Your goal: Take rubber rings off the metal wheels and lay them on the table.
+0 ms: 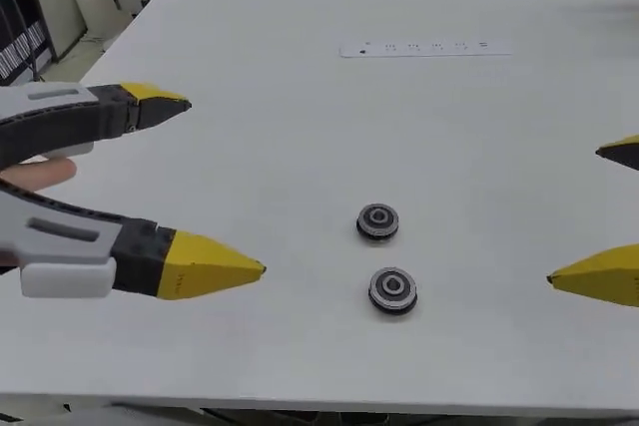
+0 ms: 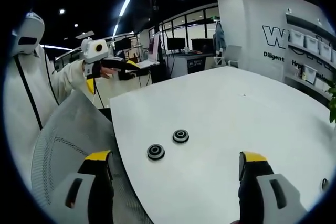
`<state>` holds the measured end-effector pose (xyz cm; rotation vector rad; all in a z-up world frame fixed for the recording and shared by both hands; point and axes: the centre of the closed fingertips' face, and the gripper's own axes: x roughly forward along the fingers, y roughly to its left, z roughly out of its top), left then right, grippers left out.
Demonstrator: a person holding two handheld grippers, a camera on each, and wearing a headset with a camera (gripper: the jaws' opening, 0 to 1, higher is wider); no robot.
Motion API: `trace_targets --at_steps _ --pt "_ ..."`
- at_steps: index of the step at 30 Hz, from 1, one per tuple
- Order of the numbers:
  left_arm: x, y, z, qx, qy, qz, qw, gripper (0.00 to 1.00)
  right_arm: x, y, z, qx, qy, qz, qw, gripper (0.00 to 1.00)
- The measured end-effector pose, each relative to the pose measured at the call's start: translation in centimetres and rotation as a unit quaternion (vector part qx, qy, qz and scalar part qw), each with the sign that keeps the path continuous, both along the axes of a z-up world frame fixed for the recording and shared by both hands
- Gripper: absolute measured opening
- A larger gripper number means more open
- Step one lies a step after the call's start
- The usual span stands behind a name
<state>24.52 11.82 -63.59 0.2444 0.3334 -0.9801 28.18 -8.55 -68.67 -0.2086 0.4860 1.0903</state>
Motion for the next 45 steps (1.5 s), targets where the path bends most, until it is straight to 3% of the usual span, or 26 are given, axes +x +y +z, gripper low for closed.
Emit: trace_targets --at_steps 6,15,27,31,34,39,45 --pt "0.5 -0.8 0.6 0.002 -0.013 -0.012 0.9998 1.0 0.7 0.8 0.8 -0.005 -0.011 0.01 0.9999 0.96" --pt "1.8 -2.0 1.7 0.003 -0.034 -0.034 0.9989 1.0 1.8 2.8 2.8 0.007 -0.036 0.025 0.999 0.96" --pt "3.4 -4.3 2.4 -0.003 -0.054 -0.062 0.9966 1.0 2.6 5.1 3.9 0.008 -0.049 0.055 0.9972 0.95" --pt "4.0 -5.0 2.7 -0.018 -0.064 -0.066 0.9957 0.99 3.1 6.1 4.5 0.028 -0.062 0.06 0.9959 0.89" --pt "4.4 -5.5 2.6 -0.029 -0.064 -0.066 0.9954 0.97 3.4 6.7 4.6 0.047 -0.058 0.062 0.9953 0.87" --pt "4.3 -6.5 2.0 -0.031 -0.068 -0.079 0.994 0.93 3.3 7.1 3.7 0.053 -0.058 0.067 0.9947 0.83" --pt "4.4 -7.3 0.6 -0.039 -0.064 -0.086 0.9935 0.93 3.1 7.7 3.3 0.094 -0.053 0.071 0.9917 0.83"
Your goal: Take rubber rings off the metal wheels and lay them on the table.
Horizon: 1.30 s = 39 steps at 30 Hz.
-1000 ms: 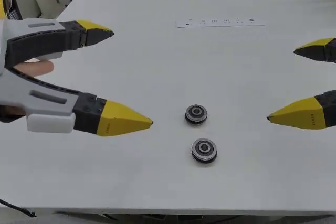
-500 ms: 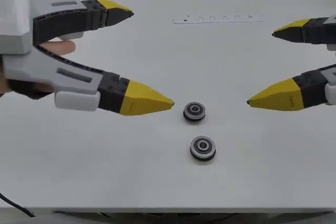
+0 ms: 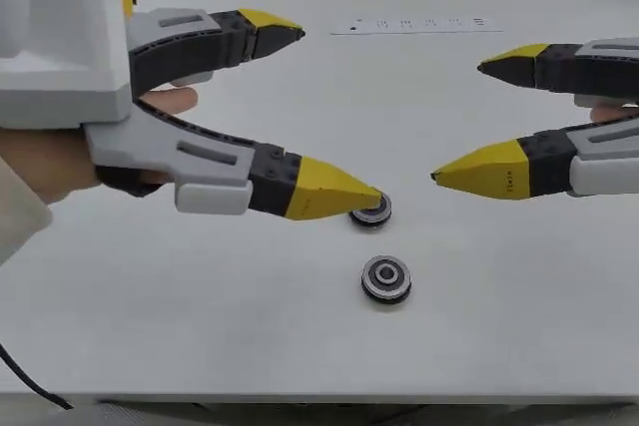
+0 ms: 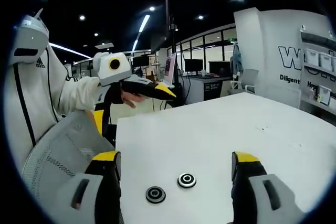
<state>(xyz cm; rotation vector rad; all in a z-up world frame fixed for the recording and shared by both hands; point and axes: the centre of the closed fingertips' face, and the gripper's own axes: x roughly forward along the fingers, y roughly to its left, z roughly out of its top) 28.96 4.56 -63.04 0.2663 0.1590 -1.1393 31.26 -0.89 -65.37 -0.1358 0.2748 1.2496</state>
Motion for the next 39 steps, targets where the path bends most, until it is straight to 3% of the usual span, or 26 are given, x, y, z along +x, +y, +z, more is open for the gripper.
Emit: trace_targets --at_steps 4,11,23,39 --pt "0.3 -0.3 -0.6 -0.018 0.008 -0.001 0.9998 0.9 -0.2 0.1 -0.8 0.009 0.005 0.004 0.9999 0.79" --pt "0.2 -0.9 -2.3 -0.025 0.029 -0.002 0.9993 0.89 -0.4 -0.1 -2.5 0.006 0.022 -0.003 0.9997 0.75" --pt "-0.5 -1.4 -5.3 -0.012 0.062 -0.007 0.998 0.84 -1.9 0.5 -5.8 -0.02 0.048 0.023 0.9984 0.69" --pt "-1.0 -1.9 -7.5 0.012 0.076 -0.019 0.9968 0.74 -4.2 1.5 -9.3 -0.07 0.058 0.069 0.9935 0.57"
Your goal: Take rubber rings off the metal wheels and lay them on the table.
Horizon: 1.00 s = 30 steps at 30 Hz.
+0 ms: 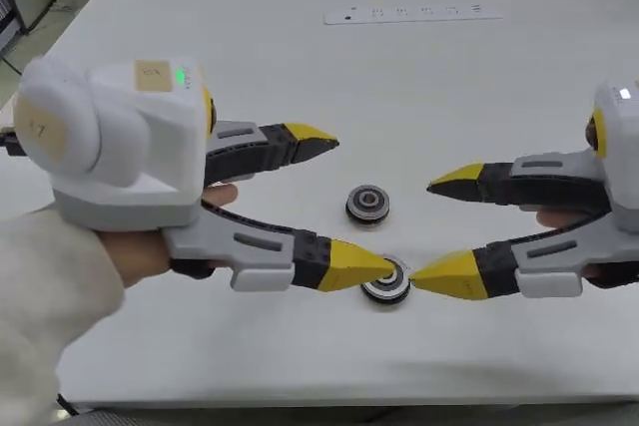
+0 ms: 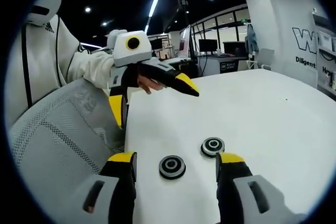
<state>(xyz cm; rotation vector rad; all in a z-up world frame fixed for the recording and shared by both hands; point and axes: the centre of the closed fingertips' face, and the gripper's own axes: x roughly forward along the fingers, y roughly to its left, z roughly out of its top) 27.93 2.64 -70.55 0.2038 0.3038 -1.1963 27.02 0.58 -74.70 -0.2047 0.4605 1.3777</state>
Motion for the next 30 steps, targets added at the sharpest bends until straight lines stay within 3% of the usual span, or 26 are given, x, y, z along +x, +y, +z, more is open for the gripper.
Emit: trace_targets --at_steps 8,12,23,30 --pt "-0.2 -0.5 -0.7 -0.004 0.001 -0.011 0.9999 0.69 -0.4 0.1 -1.2 -0.011 0.01 0.008 0.9999 0.51" --pt "-0.3 -0.6 -1.5 -0.005 0.015 -0.013 0.9998 0.62 -0.5 0.1 -2.0 -0.017 0.012 0.008 0.9997 0.47" --pt "-0.8 -1.5 -2.9 -0.005 0.026 -0.029 0.9992 0.52 -0.8 0.3 -3.0 -0.027 0.014 0.017 0.9994 0.37" --pt "-1.1 -1.9 -3.8 0.003 0.024 -0.041 0.9989 0.47 -1.2 0.5 -3.9 -0.037 0.014 0.027 0.9989 0.34"
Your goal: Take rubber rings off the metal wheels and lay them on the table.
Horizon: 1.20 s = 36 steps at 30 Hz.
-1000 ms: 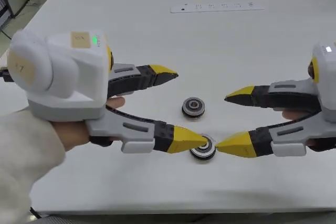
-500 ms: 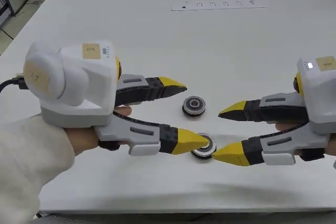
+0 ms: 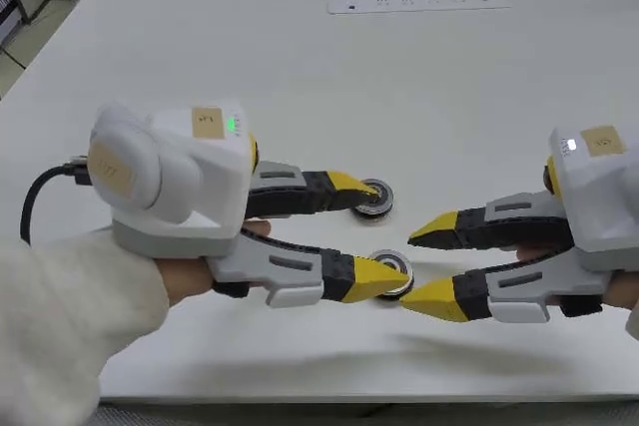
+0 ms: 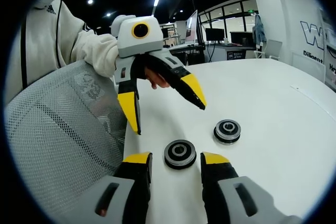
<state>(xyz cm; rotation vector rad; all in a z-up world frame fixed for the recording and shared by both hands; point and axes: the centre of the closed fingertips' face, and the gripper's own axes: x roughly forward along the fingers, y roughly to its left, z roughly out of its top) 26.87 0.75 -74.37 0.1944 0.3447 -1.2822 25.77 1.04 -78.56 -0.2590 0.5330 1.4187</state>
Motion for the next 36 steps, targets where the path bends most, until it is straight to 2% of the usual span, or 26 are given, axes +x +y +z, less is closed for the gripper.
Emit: trace_targets --at_steps 7,15,18,22,29,36 --pt "0.0 0.1 -1.3 0.004 0.019 0.001 0.9998 0.45 0.0 -0.1 -0.7 -0.013 -0.003 0.003 0.9999 0.31" --pt "0.1 0.0 -2.6 0.013 0.034 0.003 0.9993 0.42 0.3 -0.2 -1.3 -0.022 -0.005 -0.005 0.9997 0.27" --pt "0.2 -0.1 -2.7 0.012 0.037 0.006 0.9992 0.41 0.2 -0.1 -1.3 -0.019 0.0 -0.007 0.9998 0.26" --pt "0.4 -0.1 -2.7 0.009 0.035 0.009 0.9993 0.38 0.2 -0.1 -1.4 -0.02 0.001 -0.007 0.9998 0.25" --pt "-0.2 -0.4 -3.9 0.025 0.041 -0.002 0.9988 0.35 0.2 -0.1 -1.5 -0.02 0.003 -0.008 0.9998 0.22" --pt "-0.3 -0.5 -4.1 0.033 0.033 -0.009 0.9989 0.31 0.2 -0.2 -1.6 -0.022 0.003 -0.009 0.9997 0.21"
